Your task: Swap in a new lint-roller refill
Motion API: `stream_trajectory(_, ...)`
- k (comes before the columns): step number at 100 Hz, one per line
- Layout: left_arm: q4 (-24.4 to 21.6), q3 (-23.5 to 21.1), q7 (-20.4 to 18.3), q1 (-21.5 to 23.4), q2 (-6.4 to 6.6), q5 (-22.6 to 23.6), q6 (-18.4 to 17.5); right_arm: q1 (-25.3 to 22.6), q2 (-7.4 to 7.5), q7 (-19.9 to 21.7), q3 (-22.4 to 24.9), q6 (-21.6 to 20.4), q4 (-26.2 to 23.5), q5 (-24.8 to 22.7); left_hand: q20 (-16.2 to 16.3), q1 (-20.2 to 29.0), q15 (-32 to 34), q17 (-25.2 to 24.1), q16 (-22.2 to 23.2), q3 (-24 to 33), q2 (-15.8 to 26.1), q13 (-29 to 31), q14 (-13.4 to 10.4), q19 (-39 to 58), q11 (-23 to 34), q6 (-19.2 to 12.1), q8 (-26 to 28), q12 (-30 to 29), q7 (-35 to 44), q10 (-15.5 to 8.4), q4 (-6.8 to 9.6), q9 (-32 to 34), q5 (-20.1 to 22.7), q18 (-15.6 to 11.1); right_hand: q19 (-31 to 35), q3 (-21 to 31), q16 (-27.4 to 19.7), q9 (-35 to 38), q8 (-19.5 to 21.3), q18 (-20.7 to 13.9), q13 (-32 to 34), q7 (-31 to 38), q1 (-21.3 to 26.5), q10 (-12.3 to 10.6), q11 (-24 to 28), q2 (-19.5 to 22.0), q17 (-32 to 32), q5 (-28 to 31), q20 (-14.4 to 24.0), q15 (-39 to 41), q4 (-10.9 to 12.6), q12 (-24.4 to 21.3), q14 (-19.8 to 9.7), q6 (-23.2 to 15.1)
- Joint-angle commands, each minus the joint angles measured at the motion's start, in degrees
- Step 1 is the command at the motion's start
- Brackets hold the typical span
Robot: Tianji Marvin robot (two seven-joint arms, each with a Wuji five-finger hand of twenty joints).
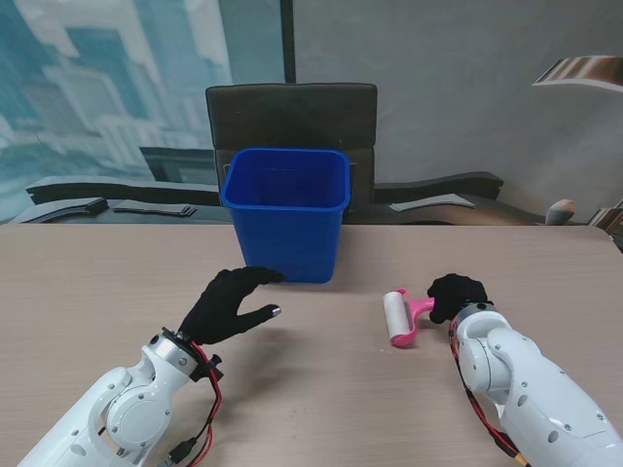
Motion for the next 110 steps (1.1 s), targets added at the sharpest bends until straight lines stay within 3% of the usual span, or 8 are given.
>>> stream_trajectory(1, -0.3, 0.0, -0.8, 0.2, -0.16, 0.1, 0.2, -1.4, 0.12, 3.1, 1.0, -1.9, -1.4, -0.3, 1.1, -0.2, -0.9, -0.2, 0.2, 0.2, 2.8, -1.4, -0.1, -0.9, -0.1, -0.6, 0.8, -0.9, 0.4, 1.0, 0.7, -0.8, 0.4, -0.4, -2.1, -1.9, -6.8, -4.5, -7.5, -4.8, 0.2, -4.8, 1.7, 6.6, -5.9, -3.1, -4.5, -4.3, -0.6, -9.8, -3.6, -4.3, -7.0, 1.3)
stream_trajectory(12, -0.2, 0.2, -0.8, 0.0, -0.18, 0.0, 0.3, -2.1, 0.29, 5.0, 2.1, -3.2, -2.3, 0.5, 1.1, -0.1, -0.8, -0.2, 0.2, 0.3, 2.4, -1.4, -0.2, -0.9, -0.1, -1.0, 0.9, -0.9, 0.6, 0.9, 0.65, -0.8, 0.2, -0.4, -10.5, -4.2, -10.8, -12.4, -18.1, -0.8, -7.9, -10.9, 1.5, 7.7, -14.6, -3.3, -17.6, -9.5, 2.3, -27.6, -5.1, -12.7, -0.7, 2.2)
stream_trajectory(23, 0.2, 0.5, -0.8, -0.4, -0.11, 0.4, 0.4, -2.8, 0.53, 6.3, 2.9, -4.4, -3.0, 0.0, 1.1, -0.2, -0.7, 0.0, 0.2, 1.1, -0.3, -1.2, -0.2, -0.9, 0.0, -1.4, 1.0, -0.8, 1.0, 0.9, 0.74, -0.7, 0.2, -0.2, -19.7, -4.1, -11.1, -19.7, -17.6, 1.0, -17.9, -21.9, -1.3, 7.9, -21.7, -1.7, -29.5, -11.1, 5.2, -39.1, -4.0, -20.2, 1.5, 4.3)
stream_trajectory(30, 0.3, 0.7, -0.9, -0.5, -0.1, 0.4, 0.6, -3.3, 0.7, 7.0, 3.4, -5.1, -3.5, -0.7, 1.0, -2.0, -0.7, 0.2, 0.2, 4.6, -1.8, -1.2, -0.2, -0.9, 0.0, -1.4, 1.0, -0.8, 1.3, 1.0, 0.57, -0.8, 0.0, -0.2, -24.8, -3.2, -12.7, -24.1, -16.4, 1.7, -23.8, -29.2, -3.9, 8.0, -25.5, 0.0, -35.9, -12.4, 5.5, -44.5, 0.4, -23.5, 2.3, 5.4)
stream_trajectory(35, 0.4, 0.7, -1.0, -0.6, -0.1, 0.4, 0.7, -3.5, 0.8, 7.2, 3.7, -5.6, -3.7, -1.3, 1.0, -2.3, -0.7, 0.2, 0.2, 4.8, -2.0, -1.3, -0.2, -0.9, 0.0, -1.4, 1.0, -0.9, 1.2, 0.9, 0.4, -0.8, 0.0, -0.1, -28.1, -3.9, -13.8, -27.0, -16.3, 1.9, -27.6, -32.5, -4.9, 8.0, -27.7, 0.6, -39.9, -14.4, 5.2, -47.7, 0.7, -25.2, 2.6, 5.6)
stream_trajectory(51, 0.4, 0.8, -0.9, -0.7, -0.1, 0.4, 0.7, -4.8, 1.0, 7.3, 4.9, -7.1, -4.8, -3.1, 0.9, -3.0, -0.8, 0.1, 0.2, 5.1, -2.3, -1.4, -0.3, -1.0, -0.1, -1.2, 0.8, -0.9, 1.0, 1.0, 0.03, -0.9, -0.2, -0.1, -36.7, -7.5, -16.6, -36.3, -25.8, 2.3, -39.2, -47.0, -10.6, 8.0, -31.1, 4.1, -49.0, -24.7, 4.6, -54.9, -0.9, -28.0, 3.0, 12.5)
stream_trajectory(82, -0.3, 0.4, 0.2, -0.5, -0.44, -0.1, 1.2, -9.9, 0.19, 1.8, 10.3, -9.2, -10.4, -3.7, 0.7, -3.9, -1.0, 0.0, 0.1, 5.5, -2.5, -1.5, -0.2, -1.3, -0.2, -0.7, 0.5, -0.9, 0.3, 1.0, -0.25, -1.0, -0.1, -0.1, -41.9, -11.8, -18.8, -44.2, -28.6, 2.7, -44.1, -48.3, -13.1, 8.8, -33.5, 9.6, -53.0, -30.9, 4.1, -58.5, -0.8, -30.4, 3.6, 12.0)
stream_trajectory(110, -2.9, 0.6, -0.3, -0.6, -1.32, -6.2, 4.9, -13.5, -1.65, -4.0, 14.9, -16.1, -21.4, 3.4, 0.7, -4.1, -1.1, 0.0, 0.1, 5.2, -2.9, -1.4, -0.3, -1.3, -0.3, -0.3, 0.7, -0.9, 0.4, 0.9, -0.25, -0.8, 0.4, -0.1, -41.3, -12.0, -18.6, -41.8, -28.4, 2.9, -41.3, -46.7, -11.9, 8.3, -33.0, 10.1, -50.7, -29.4, 4.5, -57.6, 0.2, -30.6, 4.0, 11.6)
